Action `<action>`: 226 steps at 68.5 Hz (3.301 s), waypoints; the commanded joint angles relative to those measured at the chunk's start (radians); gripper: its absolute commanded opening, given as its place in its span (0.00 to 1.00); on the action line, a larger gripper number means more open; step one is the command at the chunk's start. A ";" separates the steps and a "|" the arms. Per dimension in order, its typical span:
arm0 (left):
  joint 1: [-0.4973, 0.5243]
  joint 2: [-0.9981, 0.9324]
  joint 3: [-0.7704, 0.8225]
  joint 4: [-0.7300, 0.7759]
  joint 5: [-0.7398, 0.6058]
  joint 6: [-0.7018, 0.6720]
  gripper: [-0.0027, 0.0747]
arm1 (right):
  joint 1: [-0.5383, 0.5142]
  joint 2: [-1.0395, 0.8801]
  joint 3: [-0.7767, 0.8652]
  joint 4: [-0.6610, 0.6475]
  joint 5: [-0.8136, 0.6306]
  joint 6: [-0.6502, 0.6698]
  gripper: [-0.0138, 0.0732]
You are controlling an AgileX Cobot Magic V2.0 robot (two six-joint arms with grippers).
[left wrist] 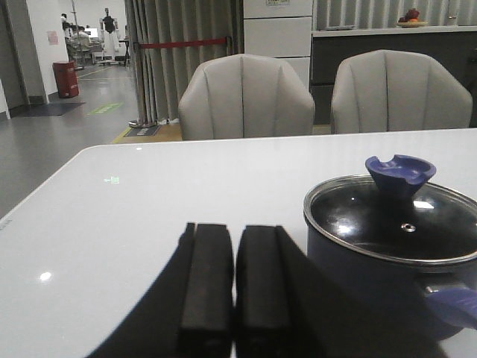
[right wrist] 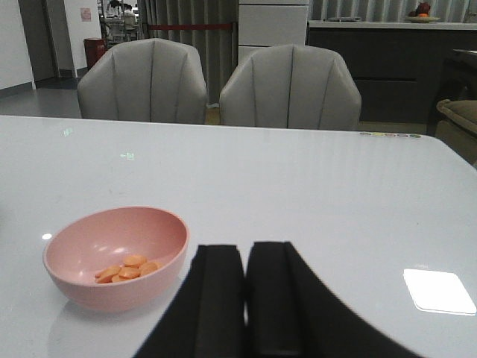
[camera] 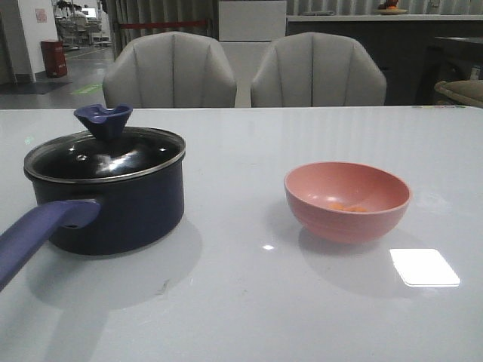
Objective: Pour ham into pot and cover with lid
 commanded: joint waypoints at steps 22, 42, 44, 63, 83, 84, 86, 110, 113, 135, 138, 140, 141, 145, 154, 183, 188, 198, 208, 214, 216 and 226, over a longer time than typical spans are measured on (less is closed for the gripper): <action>-0.008 -0.019 0.020 0.001 -0.080 -0.006 0.18 | -0.005 -0.020 -0.006 -0.012 -0.089 -0.001 0.35; -0.008 -0.019 0.020 0.005 -0.088 -0.006 0.18 | -0.005 -0.020 -0.006 -0.012 -0.089 -0.001 0.35; -0.008 -0.019 0.020 0.021 -0.100 -0.003 0.18 | -0.005 -0.020 -0.006 -0.012 -0.089 -0.001 0.35; -0.008 -0.018 -0.015 -0.056 -0.345 0.008 0.18 | -0.005 -0.020 -0.006 -0.012 -0.089 -0.001 0.35; -0.008 0.164 -0.304 -0.099 0.024 0.010 0.18 | -0.005 -0.020 -0.006 -0.012 -0.089 -0.001 0.35; -0.008 0.176 -0.316 -0.099 0.042 0.010 0.18 | -0.005 -0.020 -0.006 -0.012 -0.089 -0.001 0.35; -0.008 0.193 -0.338 -0.106 0.073 0.010 0.18 | -0.005 -0.020 -0.006 -0.012 -0.089 -0.001 0.35; -0.008 0.333 -0.378 -0.110 0.119 0.010 0.18 | -0.005 -0.020 -0.006 -0.012 -0.089 -0.001 0.35; -0.008 0.336 -0.378 -0.107 0.119 0.010 0.18 | -0.005 -0.020 -0.006 -0.012 -0.089 -0.001 0.35; -0.008 0.346 -0.382 -0.102 0.134 0.010 0.71 | -0.005 -0.020 -0.006 -0.012 -0.089 -0.001 0.35; -0.008 0.348 -0.392 -0.102 0.147 0.010 0.81 | -0.005 -0.020 -0.006 -0.012 -0.089 -0.001 0.35; -0.008 0.356 -0.402 -0.102 0.157 0.010 0.85 | -0.005 -0.020 -0.006 -0.012 -0.089 -0.001 0.35; -0.008 0.361 -0.407 -0.102 0.164 0.010 0.86 | -0.005 -0.020 -0.006 -0.012 -0.089 -0.001 0.35; -0.008 0.391 -0.444 -0.102 0.204 0.010 0.88 | -0.005 -0.020 -0.006 -0.012 -0.089 -0.001 0.35; -0.008 0.523 -0.567 -0.105 0.337 0.010 0.88 | -0.005 -0.020 -0.006 -0.012 -0.089 -0.001 0.35; -0.023 1.019 -0.988 -0.191 0.571 0.010 0.88 | -0.005 -0.021 -0.006 -0.012 -0.089 -0.001 0.35; -0.058 1.091 -1.043 -0.191 0.585 0.010 0.88 | -0.005 -0.021 -0.006 -0.012 -0.089 -0.001 0.35; -0.155 1.241 -1.144 -0.191 0.608 0.010 0.87 | -0.005 -0.021 -0.006 -0.012 -0.089 -0.001 0.35; -0.243 1.364 -1.240 -0.185 0.616 -0.019 0.86 | -0.005 -0.021 -0.006 -0.012 -0.089 -0.001 0.35; -0.288 1.441 -1.309 -0.131 0.657 -0.056 0.86 | -0.005 -0.021 -0.006 -0.012 -0.089 -0.001 0.35; -0.302 1.464 -1.331 -0.105 0.675 -0.077 0.86 | -0.005 -0.021 -0.006 -0.012 -0.089 -0.001 0.35; -0.379 1.579 -1.455 0.089 0.795 -0.215 0.86 | -0.005 -0.021 -0.006 -0.012 -0.089 -0.001 0.35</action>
